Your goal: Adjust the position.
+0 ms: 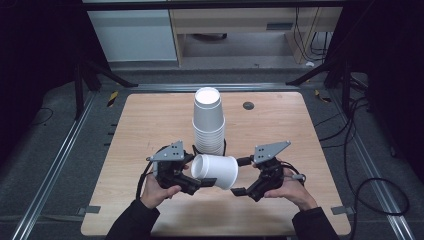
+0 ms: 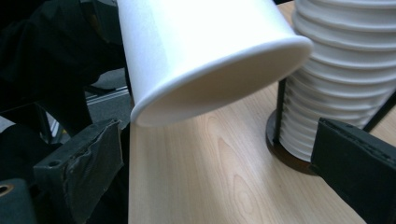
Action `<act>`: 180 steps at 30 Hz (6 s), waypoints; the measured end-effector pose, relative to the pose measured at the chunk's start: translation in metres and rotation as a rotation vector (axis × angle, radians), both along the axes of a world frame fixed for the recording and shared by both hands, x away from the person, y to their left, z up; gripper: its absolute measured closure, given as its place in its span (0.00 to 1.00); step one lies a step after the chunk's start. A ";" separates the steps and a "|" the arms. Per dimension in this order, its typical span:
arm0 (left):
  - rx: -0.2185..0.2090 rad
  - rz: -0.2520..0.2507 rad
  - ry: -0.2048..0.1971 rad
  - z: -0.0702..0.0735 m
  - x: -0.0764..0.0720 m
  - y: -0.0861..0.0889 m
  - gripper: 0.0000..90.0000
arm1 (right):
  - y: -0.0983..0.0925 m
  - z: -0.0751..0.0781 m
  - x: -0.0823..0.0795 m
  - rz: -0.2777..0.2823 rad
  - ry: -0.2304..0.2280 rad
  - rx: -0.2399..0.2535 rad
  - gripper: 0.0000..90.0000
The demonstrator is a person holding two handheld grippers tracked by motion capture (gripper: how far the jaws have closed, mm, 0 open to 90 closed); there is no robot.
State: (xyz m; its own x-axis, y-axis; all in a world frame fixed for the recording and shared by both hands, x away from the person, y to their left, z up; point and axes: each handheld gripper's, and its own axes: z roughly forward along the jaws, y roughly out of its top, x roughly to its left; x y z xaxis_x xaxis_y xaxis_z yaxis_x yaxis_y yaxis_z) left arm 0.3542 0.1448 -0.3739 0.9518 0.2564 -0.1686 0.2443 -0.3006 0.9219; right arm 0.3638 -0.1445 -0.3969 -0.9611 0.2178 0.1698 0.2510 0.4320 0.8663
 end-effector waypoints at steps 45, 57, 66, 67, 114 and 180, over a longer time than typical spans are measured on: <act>0.018 -0.084 0.025 0.001 0.002 -0.023 0.24 | 0.011 -0.003 0.003 0.079 0.009 0.031 0.11; 0.024 -0.081 0.037 0.002 0.002 -0.022 0.23 | 0.011 -0.003 0.003 0.079 0.015 0.024 0.12; 0.032 -0.063 0.038 0.007 0.002 -0.012 0.19 | 0.008 -0.003 0.003 0.073 -0.002 0.007 0.12; 0.032 -0.063 0.038 0.007 0.002 -0.012 0.19 | 0.008 -0.003 0.003 0.073 -0.002 0.007 0.12; 0.200 0.009 -0.009 0.014 0.009 0.007 0.15 | 0.020 0.064 0.025 0.118 -0.157 -0.346 0.11; 0.272 -0.051 0.055 0.001 0.010 -0.017 0.23 | 0.062 0.038 0.017 0.204 -0.166 -0.517 0.05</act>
